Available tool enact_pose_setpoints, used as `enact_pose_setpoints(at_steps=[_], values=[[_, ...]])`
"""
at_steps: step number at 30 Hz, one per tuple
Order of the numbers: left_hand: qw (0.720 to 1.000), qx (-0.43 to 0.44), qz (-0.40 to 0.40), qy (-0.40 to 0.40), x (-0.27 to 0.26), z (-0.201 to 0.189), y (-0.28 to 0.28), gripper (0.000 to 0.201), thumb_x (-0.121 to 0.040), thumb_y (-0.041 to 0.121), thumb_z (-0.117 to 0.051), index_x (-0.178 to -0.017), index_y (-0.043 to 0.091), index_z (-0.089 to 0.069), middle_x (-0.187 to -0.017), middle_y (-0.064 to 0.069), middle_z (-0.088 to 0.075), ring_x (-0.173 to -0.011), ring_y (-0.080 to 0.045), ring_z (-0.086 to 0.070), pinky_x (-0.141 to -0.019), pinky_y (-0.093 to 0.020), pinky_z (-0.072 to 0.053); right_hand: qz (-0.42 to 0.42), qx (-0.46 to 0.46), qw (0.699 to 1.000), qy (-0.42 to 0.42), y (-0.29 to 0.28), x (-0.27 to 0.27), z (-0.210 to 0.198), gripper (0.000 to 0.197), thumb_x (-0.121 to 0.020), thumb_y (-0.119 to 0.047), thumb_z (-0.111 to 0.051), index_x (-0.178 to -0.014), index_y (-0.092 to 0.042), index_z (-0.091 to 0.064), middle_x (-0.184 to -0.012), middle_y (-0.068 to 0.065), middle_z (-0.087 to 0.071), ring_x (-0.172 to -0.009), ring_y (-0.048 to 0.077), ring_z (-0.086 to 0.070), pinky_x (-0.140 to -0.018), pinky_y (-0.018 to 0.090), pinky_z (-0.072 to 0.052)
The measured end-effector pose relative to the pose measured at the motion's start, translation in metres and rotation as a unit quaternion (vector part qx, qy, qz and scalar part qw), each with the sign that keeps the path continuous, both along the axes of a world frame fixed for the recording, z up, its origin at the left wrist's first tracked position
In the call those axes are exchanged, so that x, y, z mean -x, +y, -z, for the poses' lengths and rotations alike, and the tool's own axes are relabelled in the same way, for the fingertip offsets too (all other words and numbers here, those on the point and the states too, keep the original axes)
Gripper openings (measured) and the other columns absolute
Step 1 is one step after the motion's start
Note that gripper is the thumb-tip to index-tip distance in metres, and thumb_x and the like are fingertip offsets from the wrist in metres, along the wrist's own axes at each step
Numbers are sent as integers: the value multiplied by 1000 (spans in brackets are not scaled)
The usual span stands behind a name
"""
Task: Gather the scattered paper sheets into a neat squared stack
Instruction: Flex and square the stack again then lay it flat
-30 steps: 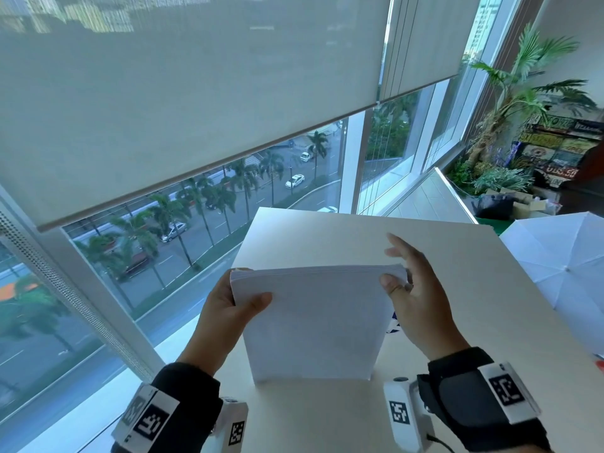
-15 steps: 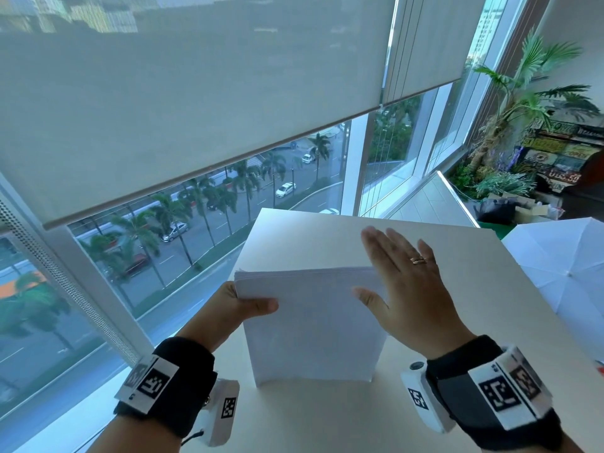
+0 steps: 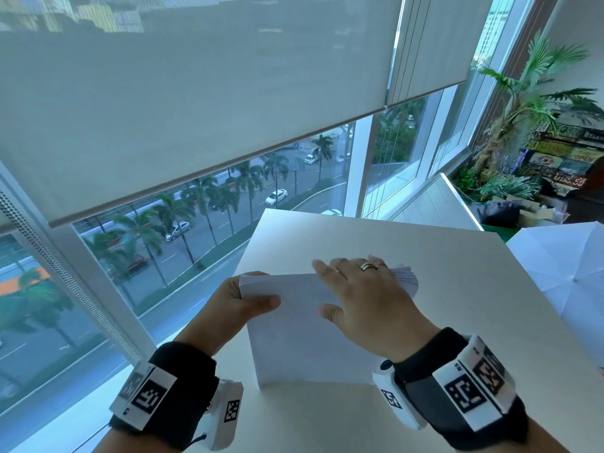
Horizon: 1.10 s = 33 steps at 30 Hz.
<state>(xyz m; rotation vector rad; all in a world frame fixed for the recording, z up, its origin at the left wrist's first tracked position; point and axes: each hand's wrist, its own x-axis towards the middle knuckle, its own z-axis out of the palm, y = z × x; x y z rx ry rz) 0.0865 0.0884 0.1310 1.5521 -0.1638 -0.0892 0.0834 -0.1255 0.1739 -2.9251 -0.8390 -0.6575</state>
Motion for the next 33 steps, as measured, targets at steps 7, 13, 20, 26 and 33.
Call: enact_pose_setpoints(at_steps=[7,13,20,26,33], values=[[998,-3,-46,-37,5,-7,-7,16,-53,14,-76,-68,17,-73,-64,6,-70,-61,-9,-61,-59,-18,-48,-60,-10,997,-43,25,0,-7,39,-58,-2,-42,-81,-23,-66,-49,-4,-55,-41,17,-53,-40,21,-29],[994,34,-73,-68,13,-10,-16,15,-57,13,-75,-70,22,-75,-66,7,-72,-60,-6,-62,-59,-16,-49,-53,-32,998,-26,25,-1,-12,38,-57,-2,-42,-78,-24,-66,-55,-5,-56,-47,18,-55,-40,20,-39],[993,51,-82,-65,16,-5,-13,23,-57,41,-69,-75,29,-76,-73,11,-73,-68,-3,-63,-64,-13,-49,-28,-11,994,102,18,2,-19,18,-79,-18,-60,-97,-20,-62,-68,0,-64,-64,25,-61,-47,28,-38],[991,55,-89,-83,13,-3,-15,21,-58,42,-70,-75,32,-75,-72,12,-73,-67,-1,-63,-62,-12,-48,80,-51,977,189,-46,-7,-29,28,-94,-24,-39,-69,-24,-28,-65,-7,-45,-86,27,-48,-63,30,-30],[988,95,-102,-70,8,2,-12,53,-44,68,-76,-80,29,-74,-72,11,-71,-67,-6,-62,-63,-16,-49,28,-371,896,241,-87,-16,-8,27,-73,-35,-72,-58,-30,-50,-54,-3,-51,-52,7,-44,-53,16,-34]])
